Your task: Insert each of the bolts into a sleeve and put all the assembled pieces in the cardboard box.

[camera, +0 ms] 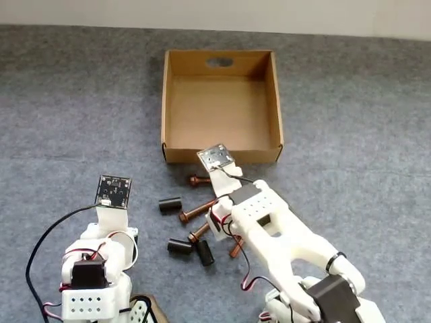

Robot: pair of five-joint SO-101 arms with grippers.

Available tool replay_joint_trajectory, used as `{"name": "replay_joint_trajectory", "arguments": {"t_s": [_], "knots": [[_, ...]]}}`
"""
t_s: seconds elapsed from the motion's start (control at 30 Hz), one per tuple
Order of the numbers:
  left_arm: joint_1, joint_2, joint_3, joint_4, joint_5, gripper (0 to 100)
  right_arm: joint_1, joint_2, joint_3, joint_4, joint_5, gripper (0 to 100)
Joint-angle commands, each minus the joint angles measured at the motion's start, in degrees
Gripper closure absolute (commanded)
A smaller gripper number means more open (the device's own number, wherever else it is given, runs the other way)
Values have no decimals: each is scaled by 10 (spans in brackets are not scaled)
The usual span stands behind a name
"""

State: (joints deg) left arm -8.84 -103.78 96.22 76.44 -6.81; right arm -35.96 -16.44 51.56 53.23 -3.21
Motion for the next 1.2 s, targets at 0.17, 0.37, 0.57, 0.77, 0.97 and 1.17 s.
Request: {"name": "replay_joint_trajectory", "arguments": {"t_s": [0.17,0.37,0.57,0.77,0.97,1.17], "knots": [[-5,-4,10,3,0,990,-4,0,-15,-47,-4,810],[-5,-4,10,3,0,990,-4,-1,-44,-24,-4,838],[-5,-4,10,3,0,990,-4,0,-95,11,-4,838],[-5,-4,10,3,0,990,-21,5,-95,10,-3,765],[-5,-4,10,3,0,990,-60,6,-93,8,-3,799],[-5,-4,10,3,0,990,-23,7,-82,1,-3,803]]}}
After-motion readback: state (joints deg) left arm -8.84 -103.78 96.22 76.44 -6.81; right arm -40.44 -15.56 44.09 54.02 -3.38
